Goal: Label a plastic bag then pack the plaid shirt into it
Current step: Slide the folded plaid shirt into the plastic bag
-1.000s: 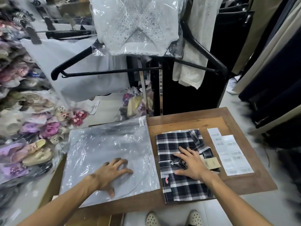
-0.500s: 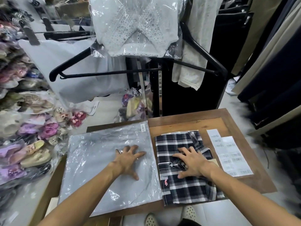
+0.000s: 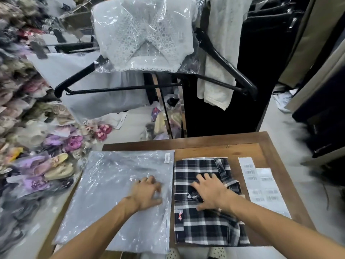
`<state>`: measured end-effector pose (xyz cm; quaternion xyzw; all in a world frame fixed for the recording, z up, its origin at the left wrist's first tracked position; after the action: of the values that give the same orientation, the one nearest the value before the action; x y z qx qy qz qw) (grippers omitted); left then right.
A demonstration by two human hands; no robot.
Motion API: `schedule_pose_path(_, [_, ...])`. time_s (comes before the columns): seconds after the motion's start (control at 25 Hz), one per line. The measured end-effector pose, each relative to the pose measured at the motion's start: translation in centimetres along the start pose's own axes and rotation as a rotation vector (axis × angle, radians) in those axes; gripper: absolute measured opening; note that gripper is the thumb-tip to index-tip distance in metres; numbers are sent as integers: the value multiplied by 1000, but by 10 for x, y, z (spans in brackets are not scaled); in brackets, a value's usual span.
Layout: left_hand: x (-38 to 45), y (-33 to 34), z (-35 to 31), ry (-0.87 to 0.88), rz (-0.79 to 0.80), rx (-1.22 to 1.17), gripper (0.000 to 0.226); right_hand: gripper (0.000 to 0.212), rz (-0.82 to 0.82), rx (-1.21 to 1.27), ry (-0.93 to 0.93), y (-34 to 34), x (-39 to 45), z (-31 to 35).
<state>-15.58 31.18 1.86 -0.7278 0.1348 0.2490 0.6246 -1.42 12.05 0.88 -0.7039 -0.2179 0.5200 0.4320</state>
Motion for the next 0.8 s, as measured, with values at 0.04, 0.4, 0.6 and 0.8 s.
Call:
schedule_pose_path(0.04, [4,-3,-8,-59,-38,-67,36,81,-58,16,-69,-9,1,4])
schedule_pose_path(0.4, [26,7,-19,-185,-2,-399,29,35,-138,58,-636,-22,14,53])
schedule_pose_path(0.6, [29,9,-16,-148,-17,-397,38,40,-83,37,-626,-10,22,74])
schedule_pose_path(0.8, [31,10,-9,-111,13,-469,31,28,-112,69,-609,-19,21,78])
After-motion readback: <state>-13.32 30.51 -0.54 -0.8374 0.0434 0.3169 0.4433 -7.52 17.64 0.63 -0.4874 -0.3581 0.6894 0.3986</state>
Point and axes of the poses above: each hand's wrist, its own x-axis towards the middle knuckle, its own y-axis out of the palm, z = x × y, the point moved 4 cm from there along x, towards the middle knuckle, and after that the axes turned 8 degrees about y, right-handed, at the moved point
